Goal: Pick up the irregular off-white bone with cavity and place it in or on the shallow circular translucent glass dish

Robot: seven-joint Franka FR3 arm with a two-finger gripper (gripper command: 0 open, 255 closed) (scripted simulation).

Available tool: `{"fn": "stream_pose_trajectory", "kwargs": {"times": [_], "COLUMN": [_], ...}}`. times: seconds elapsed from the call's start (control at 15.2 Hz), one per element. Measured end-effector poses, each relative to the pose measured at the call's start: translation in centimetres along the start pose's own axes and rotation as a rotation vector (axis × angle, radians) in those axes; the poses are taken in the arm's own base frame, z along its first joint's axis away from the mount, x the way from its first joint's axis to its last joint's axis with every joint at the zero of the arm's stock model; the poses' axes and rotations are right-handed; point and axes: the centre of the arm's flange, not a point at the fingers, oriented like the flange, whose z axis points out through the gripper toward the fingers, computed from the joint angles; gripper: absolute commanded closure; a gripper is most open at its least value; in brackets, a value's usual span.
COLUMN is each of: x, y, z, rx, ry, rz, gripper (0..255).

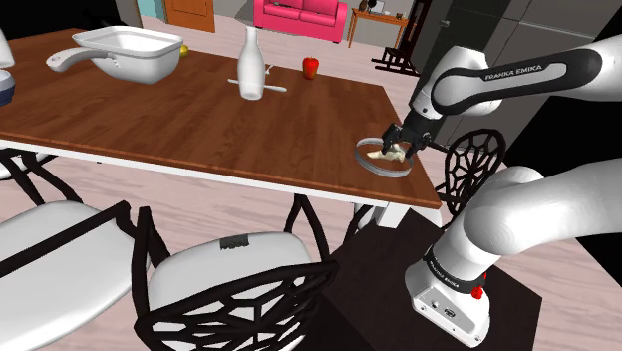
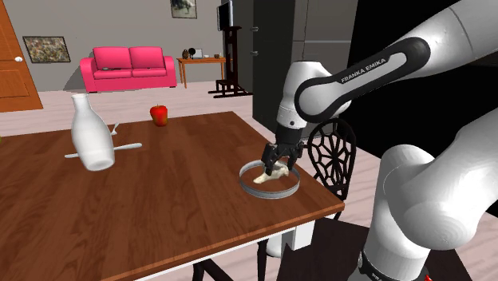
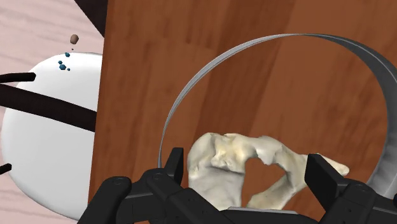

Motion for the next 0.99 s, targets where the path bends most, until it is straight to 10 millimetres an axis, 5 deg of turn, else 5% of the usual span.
{"fn": "stream_pose_trajectory", "kwargs": {"times": [0.33, 0.4, 0.99], "x": [-0.04, -0.04, 0.22], "y": [0.02, 0.02, 0.06], "z": [0.20, 0.21, 0.00], "rx": [0.000, 0.000, 0.003], "ry": [-0.002, -0.002, 0.006], "rz": [0.001, 0.001, 0.001], "gripper": [0, 255, 255]}}
